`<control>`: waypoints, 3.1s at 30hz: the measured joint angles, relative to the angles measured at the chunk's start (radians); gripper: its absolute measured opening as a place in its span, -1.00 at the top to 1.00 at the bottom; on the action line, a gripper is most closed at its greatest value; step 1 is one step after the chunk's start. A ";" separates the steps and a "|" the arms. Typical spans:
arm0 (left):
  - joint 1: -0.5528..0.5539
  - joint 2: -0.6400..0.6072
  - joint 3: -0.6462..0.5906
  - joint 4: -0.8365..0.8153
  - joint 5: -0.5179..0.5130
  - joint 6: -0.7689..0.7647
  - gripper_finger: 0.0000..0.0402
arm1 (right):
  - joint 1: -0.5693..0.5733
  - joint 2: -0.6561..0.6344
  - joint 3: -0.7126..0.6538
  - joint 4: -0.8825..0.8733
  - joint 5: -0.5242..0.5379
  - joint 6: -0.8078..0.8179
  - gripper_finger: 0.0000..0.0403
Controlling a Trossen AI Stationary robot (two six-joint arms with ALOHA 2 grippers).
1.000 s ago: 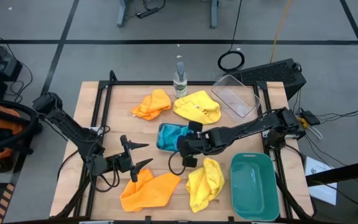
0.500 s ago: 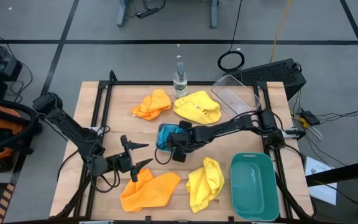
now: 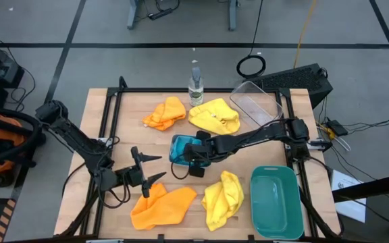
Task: Sort microfiber towel by color & place in baskets
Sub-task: Put the top orange towel in the transparent container
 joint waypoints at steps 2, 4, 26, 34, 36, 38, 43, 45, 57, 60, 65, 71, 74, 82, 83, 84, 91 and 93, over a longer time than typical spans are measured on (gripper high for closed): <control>0.005 0.000 0.000 -0.003 -0.013 -0.014 -0.44 | 0.013 -0.028 0.000 -0.009 0.003 0.008 0.98; 0.007 0.000 0.000 -0.008 -0.015 -0.017 -0.44 | 0.027 -0.055 0.000 -0.012 0.006 0.009 0.98; 0.363 0.000 0.000 -0.511 0.055 -0.278 -0.44 | 0.458 -0.111 -0.001 -0.100 0.521 0.322 0.98; 0.678 0.000 0.000 -0.678 0.342 -0.315 -0.44 | 0.538 -0.108 -0.001 -0.079 0.587 0.378 0.98; 0.757 0.000 0.000 -0.727 0.440 -0.329 -0.44 | 0.540 -0.108 -0.001 -0.057 0.609 0.373 0.98; 0.829 0.000 0.000 -0.752 0.536 -0.330 -0.44 | 0.539 -0.105 0.000 -0.038 0.630 0.358 0.98; 0.948 0.007 0.000 -0.762 0.631 -0.264 -0.44 | 0.529 -0.104 0.000 -0.027 0.633 0.342 0.98; 0.979 0.017 0.000 -0.751 0.633 -0.229 -0.44 | 0.529 -0.103 0.000 -0.026 0.632 0.342 0.98; 1.065 0.152 0.000 -0.653 0.746 -0.123 -0.44 | 0.529 -0.103 0.000 -0.019 0.631 0.341 0.98; 1.078 0.214 0.000 -0.627 0.758 -0.111 -0.42 | 0.529 -0.103 0.000 -0.016 0.631 0.341 0.98; 1.109 0.322 0.003 -0.598 0.760 -0.118 -0.17 | 0.529 -0.103 0.000 -0.016 0.631 0.334 0.98; 1.116 0.379 0.005 -0.566 0.771 -0.124 0.57 | 0.528 -0.103 0.000 -0.002 0.632 0.316 0.98; 1.117 0.368 0.003 -0.563 0.765 -0.151 0.91 | 0.528 -0.103 0.000 0.003 0.634 0.315 0.98; 1.110 0.288 -0.002 -0.628 0.707 -0.201 0.88 | 0.516 -0.074 0.000 0.026 0.657 0.290 0.98; 1.109 0.271 -0.002 -0.640 0.699 -0.215 0.88 | 0.513 -0.065 0.000 0.031 0.669 0.286 0.98; 1.108 0.250 -0.002 -0.658 0.697 -0.224 0.87 | 0.507 -0.057 0.000 0.033 0.681 0.286 0.98; 1.065 0.048 -0.002 -0.830 0.736 -0.347 0.87 | 0.445 -0.010 0.000 0.101 0.674 0.262 0.98; 1.048 -0.026 -0.002 -0.900 0.744 -0.395 0.87 | 0.423 -0.005 0.000 0.120 0.633 0.247 0.98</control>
